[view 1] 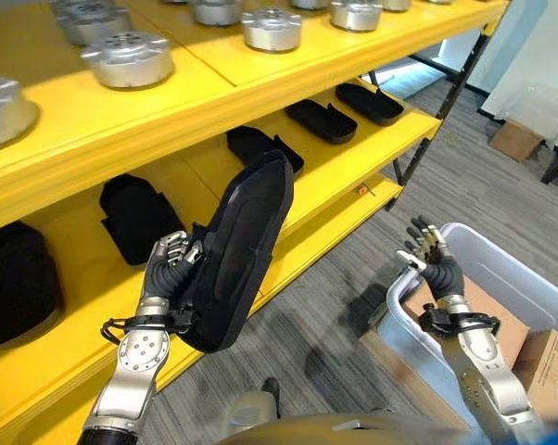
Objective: Move parts from the plastic box to the shelf.
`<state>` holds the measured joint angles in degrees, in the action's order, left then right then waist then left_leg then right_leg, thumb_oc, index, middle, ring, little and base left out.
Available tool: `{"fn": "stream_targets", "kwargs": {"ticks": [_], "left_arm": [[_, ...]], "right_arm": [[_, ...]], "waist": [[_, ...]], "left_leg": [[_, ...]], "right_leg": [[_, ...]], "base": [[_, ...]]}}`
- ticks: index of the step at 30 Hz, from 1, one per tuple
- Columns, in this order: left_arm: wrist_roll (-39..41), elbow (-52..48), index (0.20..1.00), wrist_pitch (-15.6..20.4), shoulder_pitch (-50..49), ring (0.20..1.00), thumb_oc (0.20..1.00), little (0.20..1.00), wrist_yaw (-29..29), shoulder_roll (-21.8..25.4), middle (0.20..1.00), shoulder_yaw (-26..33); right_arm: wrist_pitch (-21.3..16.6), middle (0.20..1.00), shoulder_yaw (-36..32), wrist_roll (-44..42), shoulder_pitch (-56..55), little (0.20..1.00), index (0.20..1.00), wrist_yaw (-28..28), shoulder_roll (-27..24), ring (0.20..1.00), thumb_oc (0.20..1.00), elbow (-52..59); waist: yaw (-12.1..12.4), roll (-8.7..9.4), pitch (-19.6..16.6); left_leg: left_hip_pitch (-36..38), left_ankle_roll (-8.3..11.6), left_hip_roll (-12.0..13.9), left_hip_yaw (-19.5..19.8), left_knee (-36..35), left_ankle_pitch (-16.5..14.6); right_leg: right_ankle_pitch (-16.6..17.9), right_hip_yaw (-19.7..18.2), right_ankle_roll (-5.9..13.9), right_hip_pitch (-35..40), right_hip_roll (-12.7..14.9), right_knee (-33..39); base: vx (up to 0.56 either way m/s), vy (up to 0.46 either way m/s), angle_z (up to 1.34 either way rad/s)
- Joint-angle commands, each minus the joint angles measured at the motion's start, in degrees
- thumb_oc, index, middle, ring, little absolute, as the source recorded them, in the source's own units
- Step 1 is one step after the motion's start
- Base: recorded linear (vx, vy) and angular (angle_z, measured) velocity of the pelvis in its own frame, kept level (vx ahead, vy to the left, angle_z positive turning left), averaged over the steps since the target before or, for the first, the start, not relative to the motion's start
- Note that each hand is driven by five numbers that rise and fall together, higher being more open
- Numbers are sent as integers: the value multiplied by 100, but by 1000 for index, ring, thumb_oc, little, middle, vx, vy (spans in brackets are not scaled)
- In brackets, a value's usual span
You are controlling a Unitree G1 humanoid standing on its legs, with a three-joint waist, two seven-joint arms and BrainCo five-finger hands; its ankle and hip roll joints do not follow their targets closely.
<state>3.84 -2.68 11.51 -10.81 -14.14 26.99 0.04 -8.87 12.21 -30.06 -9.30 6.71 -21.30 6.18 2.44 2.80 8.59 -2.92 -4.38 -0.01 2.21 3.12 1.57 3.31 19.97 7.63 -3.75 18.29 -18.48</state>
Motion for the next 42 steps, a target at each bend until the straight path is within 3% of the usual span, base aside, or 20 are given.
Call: {"fn": "stream_targets", "kwargs": {"ticks": [1, 2, 3, 4, 5, 6, 13, 15, 17, 19, 21, 24, 25, 27, 30, 32, 38, 40, 41, 42], "left_arm": [[89, -390, 200, 351, 388, 200, 200, 200, -35, 192, 200, -249], [89, -390, 200, 351, 388, 200, 200, 200, -35, 192, 200, -250], [86, -347, 200, 301, 394, 200, 200, 200, 17, 136, 200, -321], [87, -354, 200, 298, 386, 200, 200, 200, 19, 136, 200, -318], [143, -342, 200, 317, 356, 200, 200, 200, 24, 115, 200, -307], [183, -327, 200, 338, 354, 200, 200, 200, 26, 63, 200, -293], [360, -385, 200, 351, 264, 200, 200, 200, 167, -18, 200, -363], [375, -381, 200, 335, 266, 200, 200, 200, 186, -54, 200, -325], [358, -349, 200, 354, 245, 200, 200, 200, 157, -81, 200, -310], [402, -273, 200, 342, 281, 200, 200, 200, 120, -110, 200, -370], [461, -249, 200, 330, 338, 200, 200, 200, 123, -113, 200, -475], [495, -259, 200, 312, 385, 200, 200, 200, 134, -139, 200, -539], [495, -261, 200, 310, 386, 200, 200, 200, 134, -142, 200, -543], [517, -231, 200, 368, 510, 200, 200, 200, 180, -115, 200, -579], [492, -276, 200, 394, 517, 200, 200, 200, 175, -2, 200, -537], [527, -351, 200, 422, 522, 200, 200, 200, 172, 122, 200, -465], [240, -344, 200, 444, 604, 200, 200, 200, 9, 294, 200, -415], [201, -359, 200, 468, 571, 200, 200, 200, -13, 332, 200, -384], [169, -346, 200, 449, 592, 200, 200, 200, 3, 319, 200, -401], [169, -347, 200, 449, 591, 200, 200, 200, 4, 318, 200, -400]], "right_arm": [[-243, 1000, -153, 18, 469, 1000, 1000, -99, -152, 1000, 1000, 122], [-242, 1000, -153, 18, 469, 1000, 1000, -99, -152, 1000, 1000, 122], [-239, 1000, -148, -1, 498, 1000, 1000, -137, -213, 1000, 1000, 148], [-240, 1000, -145, -1, 496, 1000, 1000, -137, -213, 1000, 1000, 147], [-236, 1000, -125, 8, 508, 1000, 1000, -122, -212, 1000, 1000, 157], [-282, 1000, -30, -76, 710, 1000, 1000, -85, -220, 1000, 1000, 83], [-306, 1000, -169, -141, 565, 1000, 1000, -47, -392, 1000, 1000, 162], [-301, 1000, -303, -187, 352, 1000, 1000, -51, -461, 1000, 1000, 192], [-303, 1000, -376, -226, 219, 1000, 1000, -74, -479, 1000, 1000, 206], [-334, 1000, -497, -276, 52, 1000, 1000, -74, -502, 1000, 1000, 208], [-355, 1000, -722, -310, -182, 1000, 1000, 4, -557, 1000, 1000, 149], [-357, 1000, -832, -263, -256, 1000, 1000, 88, -595, 1000, 1000, 119], [-357, 1000, -836, -262, -258, 1000, 1000, 88, -598, 1000, 1000, 120], [-378, 1000, -868, -180, -131, 1000, 1000, 77, -535, 1000, 1000, 169], [-374, 1000, -854, -120, -73, 1000, 1000, 64, -462, 1000, 1000, 189], [-360, 1000, -751, -47, 4, 1000, 1000, 58, -325, 1000, 1000, 206], [-360, 1000, -518, -70, 183, 1000, 1000, 65, -77, 1000, 1000, 217], [-369, 1000, -441, -63, 249, 1000, 1000, 72, -42, 1000, 1000, 187], [-343, 1000, -379, -61, 275, 1000, 1000, 22, -32, 1000, 1000, 126], [-343, 1000, -379, -62, 275, 1000, 1000, 21, -34, 1000, 1000, 125]], "waist": [[-27, -67, -67], [-26, -67, -73], [-49, 3, -176], [-57, 2, -185], [-48, 1, -193], [93, 112, -291], [109, 87, -124], [-121, 168, -38], [-202, 191, -42], [-335, 191, -73], [-507, 29, -129], [-589, -194, -161], [-598, -197, -159], [-528, -231, -165], [-464, -138, -158], [-343, -21, -161], [-248, 38, -221], [-195, -48, -141], [-201, -111, -100], [-187, -111, -100]], "left_leg": [[544, 144, -162, -84, -706, -91], [537, 144, -161, -84, -705, -90], [370, 119, -322, 126, -684, 72], [363, 120, -321, 132, -679, 70], [327, 146, -307, 216, -689, 106], [-52, 252, -377, 233, -562, 204], [-755, 524, -454, -17, 222, 250], [-514, 525, 161, -813, 612, -211], [-330, 560, 496, -835, 682, -310], [-125, 652, 1039, -850, 602, -97], [104, 953, 1845, -793, 229, 705], [209, 1199, 2009, -679, -176, 988], [209, 1199, 2004, -667, -181, 992], [173, 1126, 1577, -728, -12, 105], [112, 1014, 1330, -671, 168, -140], [51, 848, 907, -661, 371, -494], [-61, 478, 238, -696, 318, -704], [41, 346, 159, -807, 233, -734], [134, 264, 106, -909, 133, -724], [141, 267, 110, -923, 128, -726]], "right_leg": [[-554, -812, -36, -135, -1488, 98], [-552, -813, -36, -141, -1489, 99], [-731, -1255, -103, -30, -1989, -183], [-726, -1250, -105, -25, -1990, -167], [-945, -1376, -256, 28, -2023, 84], [-913, -1588, -434, 506, -2051, 1230], [-525, -1129, -470, 788, -1874, 2155], [-375, -871, -473, 633, -1554, 2082], [-406, -776, -477, 626, -1433, 2025], [-461, -619, -473, 557, -1289, 1927], [-552, -352, -430, 483, -1096, 1737], [-600, -166, -308, 538, -908, 1571], [-605, -154, -304, 541, -902, 1563], [-559, -141, -123, 692, -510, 1411], [-404, -173, -9, 712, -278, 1403], [28, -107, 208, 783, 141, 1348], [987, -105, 374, 550, 753, 1208], [886, -19, 282, 352, 763, 893], [541, 20, 188, 213, 439, 509], [525, 0, 184, 194, 439, 485]], "base": [[-109, 121, 59], [-161, 87, 52], [-122, 54, 41], [-157, 35, 47], [-144, -144, 31], [-214, -179, 42], [-160, -31, 31], [-168, 114, 63], [-67, 130, 45], [-20, 159, 77], [41, 342, 51], [64, 282, 88], [138, 430, 82], [155, 477, 59], [66, 323, 39], [49, 343, 36], [37, 368, 29], [27, 440, -9], [13, 226, -31], [72, 418, -34]]}}
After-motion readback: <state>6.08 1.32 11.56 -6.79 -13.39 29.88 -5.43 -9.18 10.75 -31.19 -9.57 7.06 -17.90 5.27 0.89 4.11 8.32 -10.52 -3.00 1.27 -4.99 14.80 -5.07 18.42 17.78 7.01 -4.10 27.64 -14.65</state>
